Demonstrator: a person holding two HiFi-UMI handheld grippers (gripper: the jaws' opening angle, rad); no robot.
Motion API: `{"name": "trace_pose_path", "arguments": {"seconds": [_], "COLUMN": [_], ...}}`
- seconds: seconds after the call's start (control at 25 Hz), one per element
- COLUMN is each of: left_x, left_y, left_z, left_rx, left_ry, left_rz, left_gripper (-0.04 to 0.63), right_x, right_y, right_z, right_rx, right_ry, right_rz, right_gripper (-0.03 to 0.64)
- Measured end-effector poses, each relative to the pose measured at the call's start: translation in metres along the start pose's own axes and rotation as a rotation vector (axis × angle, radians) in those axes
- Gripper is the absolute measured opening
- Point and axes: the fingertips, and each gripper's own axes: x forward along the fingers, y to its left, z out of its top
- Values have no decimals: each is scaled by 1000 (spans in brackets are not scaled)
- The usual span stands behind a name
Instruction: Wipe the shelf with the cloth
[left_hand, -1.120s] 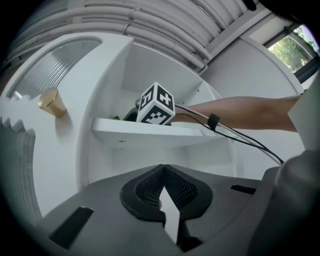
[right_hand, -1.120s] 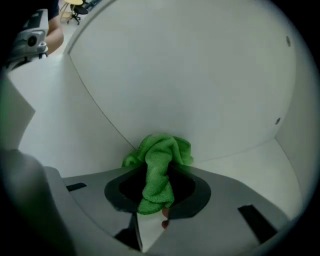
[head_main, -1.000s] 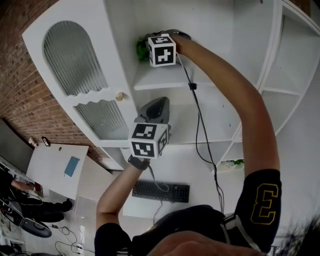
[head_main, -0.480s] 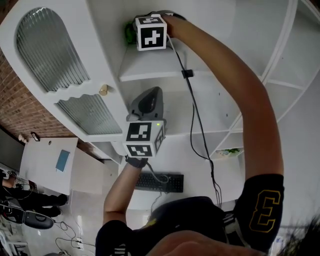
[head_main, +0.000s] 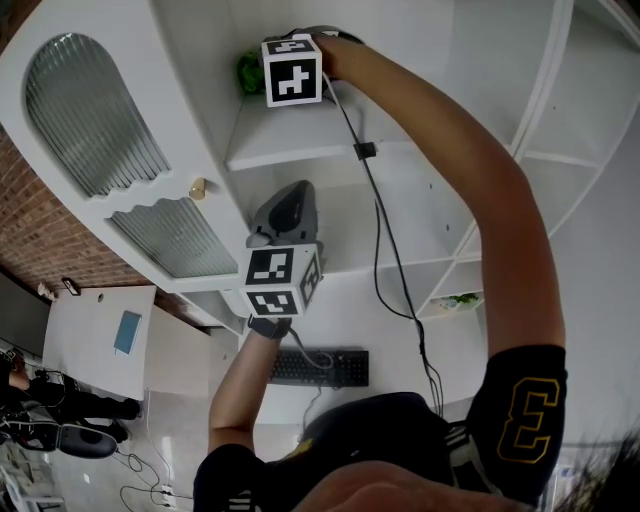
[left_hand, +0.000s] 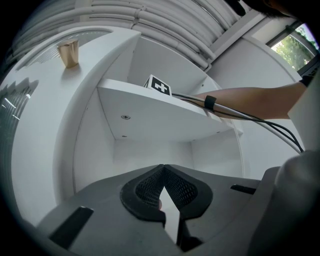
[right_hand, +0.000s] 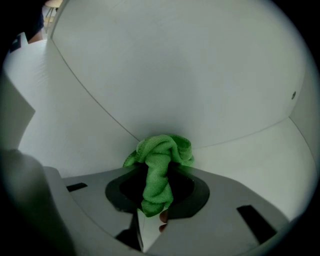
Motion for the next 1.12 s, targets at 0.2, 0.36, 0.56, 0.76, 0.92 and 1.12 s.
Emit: {"name": "trace_pose_path", "arguments": {"seconds": [0.2, 0.36, 0.56, 0.76, 0.92, 1.12], "left_x": [-1, -2, -2, -3, -4, -4], "left_y": [-4, -10, -17, -21, -26, -28], "left_z": [-1, -1, -1, -1, -2, -4], "left_rx": [-4, -6, -8, -11, -16, -20], "left_ry": [2, -1, -1, -1, -2, -4], "left_rz": [-9, -22, -32, -44, -54, -68], "left_gripper": [9, 9, 9, 9, 9, 9], "right_x": [-7, -14, -26, -35, -41, -50], "right_y": [1, 4, 6, 8, 14, 12], "right_z": [-12, -26, -45, -62, -77, -93], "right_rx": [25, 41, 64, 90, 125, 128], "right_ry": [21, 51, 87, 122, 161, 200], "right_rz": [1, 5, 7, 7, 29, 10], "right_gripper": [84, 84, 84, 84, 84, 84]}}
